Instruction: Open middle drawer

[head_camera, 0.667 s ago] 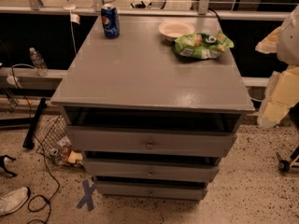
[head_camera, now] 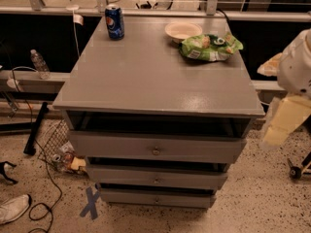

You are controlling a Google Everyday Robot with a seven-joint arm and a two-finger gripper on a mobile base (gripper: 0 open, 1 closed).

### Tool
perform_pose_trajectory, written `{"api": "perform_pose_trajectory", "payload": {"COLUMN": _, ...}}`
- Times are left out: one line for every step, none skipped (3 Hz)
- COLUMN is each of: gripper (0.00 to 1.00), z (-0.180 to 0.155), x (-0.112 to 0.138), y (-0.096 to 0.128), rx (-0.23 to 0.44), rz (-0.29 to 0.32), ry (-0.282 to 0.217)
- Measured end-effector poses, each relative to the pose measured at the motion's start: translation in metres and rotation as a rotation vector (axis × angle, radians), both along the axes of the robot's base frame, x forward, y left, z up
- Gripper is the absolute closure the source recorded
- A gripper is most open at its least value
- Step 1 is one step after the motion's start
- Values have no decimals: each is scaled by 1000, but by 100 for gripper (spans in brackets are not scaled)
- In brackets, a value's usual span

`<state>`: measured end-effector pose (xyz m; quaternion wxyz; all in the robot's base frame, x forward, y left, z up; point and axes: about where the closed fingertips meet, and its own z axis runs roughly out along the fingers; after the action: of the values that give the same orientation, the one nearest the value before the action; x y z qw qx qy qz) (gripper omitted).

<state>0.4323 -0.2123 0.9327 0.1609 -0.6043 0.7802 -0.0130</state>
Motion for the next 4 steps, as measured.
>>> {"api": "perform_pose_trajectory", "payload": {"gripper": 0, "z": -80, "x": -8, "y": 1, "rx": 97, "rz": 19, "ry": 35}}
{"api": "perform_pose_trajectory", "payload": {"gripper": 0, "z": -132, "x": -12, "y": 3, "rx": 160, "rz": 32, "ry": 54}}
{"api": "perform_pose_trajectory", "payload": {"gripper": 0, "z": -183, "x": -13, "y": 14, "rx": 231, "rz": 59, "ry": 98}}
{"api": "perform_pose_trajectory", "payload": {"gripper": 0, "z": -194, "x": -13, "y": 16, "rx": 244, "rz": 64, "ry": 109}}
